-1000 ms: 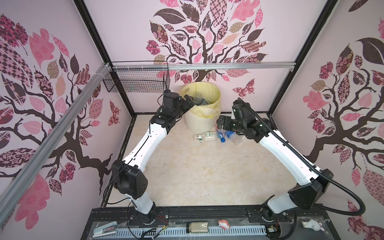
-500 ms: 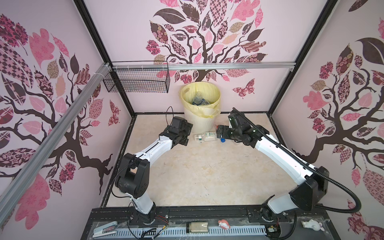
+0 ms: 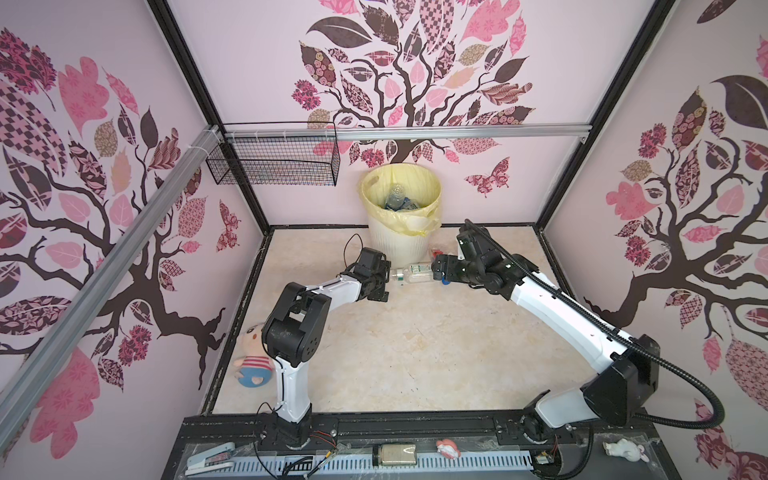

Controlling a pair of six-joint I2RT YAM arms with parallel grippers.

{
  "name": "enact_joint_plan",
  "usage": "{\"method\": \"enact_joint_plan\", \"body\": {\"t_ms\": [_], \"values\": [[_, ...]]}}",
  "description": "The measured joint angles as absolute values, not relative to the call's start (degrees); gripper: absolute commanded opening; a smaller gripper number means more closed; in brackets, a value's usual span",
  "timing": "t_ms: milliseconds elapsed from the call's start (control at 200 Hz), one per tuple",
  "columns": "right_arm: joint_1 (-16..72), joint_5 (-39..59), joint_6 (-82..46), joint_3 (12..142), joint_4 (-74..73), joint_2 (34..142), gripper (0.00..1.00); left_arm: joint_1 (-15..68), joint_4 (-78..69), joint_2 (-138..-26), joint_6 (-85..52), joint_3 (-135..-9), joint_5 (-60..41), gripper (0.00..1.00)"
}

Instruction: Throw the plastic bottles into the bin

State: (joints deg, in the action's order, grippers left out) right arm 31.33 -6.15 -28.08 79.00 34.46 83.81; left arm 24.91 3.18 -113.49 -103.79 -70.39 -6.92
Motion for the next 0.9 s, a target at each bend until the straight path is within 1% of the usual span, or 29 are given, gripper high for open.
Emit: {"method": "enact_joint_plan", "body": {"t_ms": [145,450,665,835,900], "values": [[31.33,-6.17,-27.53,79.0,34.5,83.44,1.0,24.91,1.37,-116.4,-105.08,-73.23,-7.68,0.88],[31.33,-6.22,-25.5,79.0,34.92,83.4,1.0,25.12,-0.45,-119.28,-106.65,-75.11,-8.23,0.76],[31.33,-6.24,-24.34,79.13,34.89,83.4,1.0,25.17,-2.96,-121.14,-107.39,-76.07,-8.51,0.61],[31.33,-6.24,-23.88,79.24,34.92,83.4,0.99,25.19,-3.79,-121.78,-107.66,-76.14,-8.91,0.51],[31.33,-6.24,-23.7,79.24,34.92,83.4,0.99,25.19,-3.95,-121.78,-107.61,-76.14,-9.15,0.45]]}}
